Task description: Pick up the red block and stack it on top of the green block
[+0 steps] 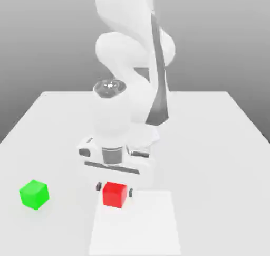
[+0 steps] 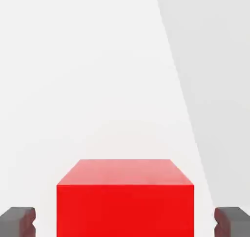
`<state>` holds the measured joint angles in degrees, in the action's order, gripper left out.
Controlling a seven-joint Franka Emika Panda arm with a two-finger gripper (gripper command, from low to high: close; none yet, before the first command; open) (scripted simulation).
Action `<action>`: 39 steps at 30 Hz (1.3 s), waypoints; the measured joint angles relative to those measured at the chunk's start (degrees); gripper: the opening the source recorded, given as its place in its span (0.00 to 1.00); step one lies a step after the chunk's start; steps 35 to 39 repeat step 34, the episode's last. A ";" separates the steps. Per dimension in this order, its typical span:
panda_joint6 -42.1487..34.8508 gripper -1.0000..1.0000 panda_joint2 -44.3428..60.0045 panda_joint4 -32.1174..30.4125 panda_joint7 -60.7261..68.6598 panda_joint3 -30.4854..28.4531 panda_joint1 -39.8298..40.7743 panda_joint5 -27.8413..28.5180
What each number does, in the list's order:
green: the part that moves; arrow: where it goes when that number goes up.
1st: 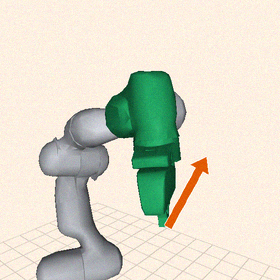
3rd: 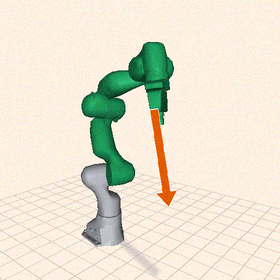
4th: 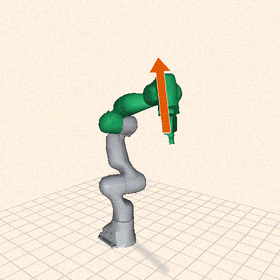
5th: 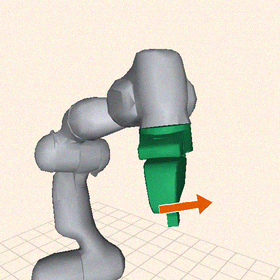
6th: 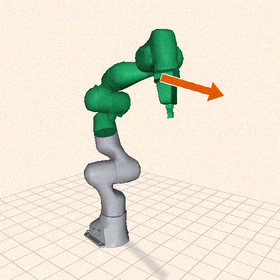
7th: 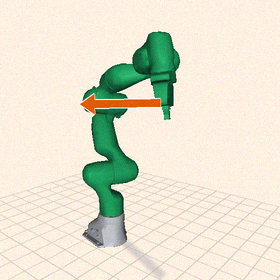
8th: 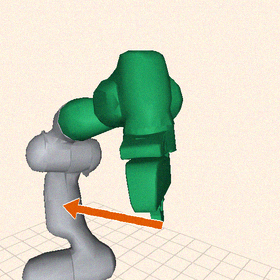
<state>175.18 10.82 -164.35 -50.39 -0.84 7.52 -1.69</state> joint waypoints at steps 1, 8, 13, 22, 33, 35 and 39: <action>0.00 0.00 0.00 0.00 -0.04 0.00 0.02 0.04; -4.41 0.00 -5.14 -0.74 -0.78 -0.23 0.03 1.04; -12.84 0.00 -14.44 -1.59 -1.37 -0.98 0.86 2.02; -21.45 0.00 -12.71 8.76 0.11 -9.69 15.64 2.19; -14.35 1.00 -1.17 13.00 4.25 -7.90 22.59 -2.77; -14.35 1.00 -1.17 13.00 4.25 -7.90 22.59 -2.77; -14.35 1.00 -1.17 13.00 4.25 -7.90 22.59 -2.77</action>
